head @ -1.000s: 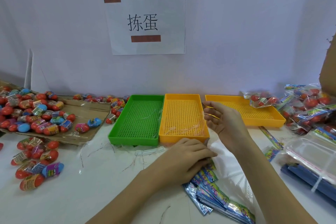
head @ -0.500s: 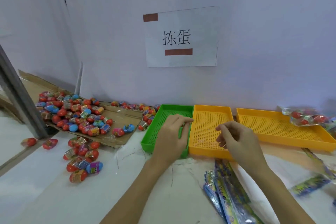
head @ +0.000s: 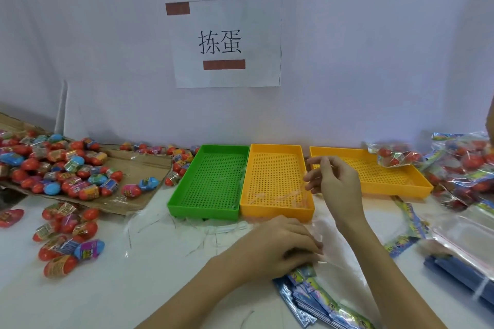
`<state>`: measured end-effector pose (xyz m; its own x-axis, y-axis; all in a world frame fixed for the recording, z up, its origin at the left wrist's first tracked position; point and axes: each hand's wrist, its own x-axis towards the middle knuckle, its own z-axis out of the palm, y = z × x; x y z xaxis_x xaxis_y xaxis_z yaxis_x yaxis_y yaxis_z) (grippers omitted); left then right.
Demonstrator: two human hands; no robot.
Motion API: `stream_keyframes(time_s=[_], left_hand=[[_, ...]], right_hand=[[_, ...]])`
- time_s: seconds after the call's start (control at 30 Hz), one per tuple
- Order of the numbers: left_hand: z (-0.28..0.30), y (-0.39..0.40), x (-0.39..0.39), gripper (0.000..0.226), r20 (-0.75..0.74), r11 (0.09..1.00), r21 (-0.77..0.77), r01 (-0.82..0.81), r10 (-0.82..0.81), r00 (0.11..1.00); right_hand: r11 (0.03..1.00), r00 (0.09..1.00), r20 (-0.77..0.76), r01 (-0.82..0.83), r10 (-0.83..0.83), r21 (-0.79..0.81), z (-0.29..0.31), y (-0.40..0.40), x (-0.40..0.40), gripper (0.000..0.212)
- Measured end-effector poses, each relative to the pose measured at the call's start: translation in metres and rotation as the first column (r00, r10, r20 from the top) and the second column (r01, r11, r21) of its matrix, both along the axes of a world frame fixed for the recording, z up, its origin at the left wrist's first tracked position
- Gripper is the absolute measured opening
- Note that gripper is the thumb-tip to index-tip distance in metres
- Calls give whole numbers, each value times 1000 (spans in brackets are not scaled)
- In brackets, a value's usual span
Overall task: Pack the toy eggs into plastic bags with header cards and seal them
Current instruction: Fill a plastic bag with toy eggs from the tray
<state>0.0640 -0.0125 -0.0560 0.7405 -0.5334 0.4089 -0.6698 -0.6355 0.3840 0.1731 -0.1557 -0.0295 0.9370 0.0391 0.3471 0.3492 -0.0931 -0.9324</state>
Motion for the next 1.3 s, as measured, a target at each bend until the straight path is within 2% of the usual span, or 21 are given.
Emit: stream_keyframes(time_s=[0.1,0.17,0.2,0.27,0.33,0.37,0.43,0.53,0.57,0.6,0.63,0.67,0.7,0.77,0.83,0.9,1.03,1.1,1.17,1.23,1.3], left_hand=[[2,8,3,20,-90,982,-129,-135,124,988],[7,14,5,26,-258,899,-321,-296,218,941],[10,16,6,27,-347,822,-426,-379,238,907],[16,24,10,28,-487,600,-619,-507,214,847],[18,33,14,45,-571,417,-705,-574,148,808],[18,38,16,51,-592,373,-715,-591,126,796],[16,40,19,62,-621,320,-726,-609,75,780],[24,42,21,82,-629,232,-763,-604,-50,776],[26,44,22,94,-599,245,-786,-568,-75,797],[28,46,21,104,-573,301,-789,-536,-48,818],[29,47,19,106,-553,383,-766,-516,16,833],[27,49,18,98,-531,440,-736,-514,96,842],[25,51,17,83,-509,441,-726,-527,170,844],[24,55,16,56,-501,356,-744,-566,264,824],[24,62,17,36,-511,305,-746,-592,307,803],[26,66,17,19,-515,301,-740,-601,321,795],[27,71,19,33,-536,287,-709,-645,375,756],[25,74,20,26,-537,298,-701,-647,377,755],[26,78,19,9,-532,266,-761,-592,268,803],[27,82,19,17,-514,253,-798,-547,188,837],[29,85,18,22,-508,268,-790,-551,217,834]], right_hand=[[998,998,-44,-30,33,63,4,-1,-2,32],[982,985,-125,-99,120,161,9,-2,-3,35],[962,961,-189,-160,203,220,12,-3,-3,39],[905,864,-305,-319,400,282,19,-5,-2,51],[842,771,-338,-486,539,234,22,-5,-5,54],[820,753,-326,-542,572,185,21,-4,-7,50],[820,773,-279,-560,570,122,16,-1,-12,36],[903,866,-254,-406,430,145,11,1,-13,15],[925,892,-249,-351,377,144,11,1,-12,13],[942,911,-241,-308,333,135,11,0,-12,11],[952,925,-232,-278,301,125,11,0,-12,10],[959,934,-224,-260,280,116,11,0,-12,8],[962,938,-218,-253,271,105,11,0,-12,8],[961,936,-217,-262,275,89,13,-1,-12,8],[952,925,-226,-291,305,92,16,-2,-13,9],[944,916,-228,-321,330,78,19,-1,-16,13],[939,922,-218,-340,320,-60,18,5,-20,19],[931,900,-266,-364,344,-29,16,7,-21,24],[930,884,-299,-366,359,35,15,8,-21,21],[938,890,-298,-343,344,60,13,6,-19,12],[935,885,-305,-345,352,78,14,6,-18,11]])
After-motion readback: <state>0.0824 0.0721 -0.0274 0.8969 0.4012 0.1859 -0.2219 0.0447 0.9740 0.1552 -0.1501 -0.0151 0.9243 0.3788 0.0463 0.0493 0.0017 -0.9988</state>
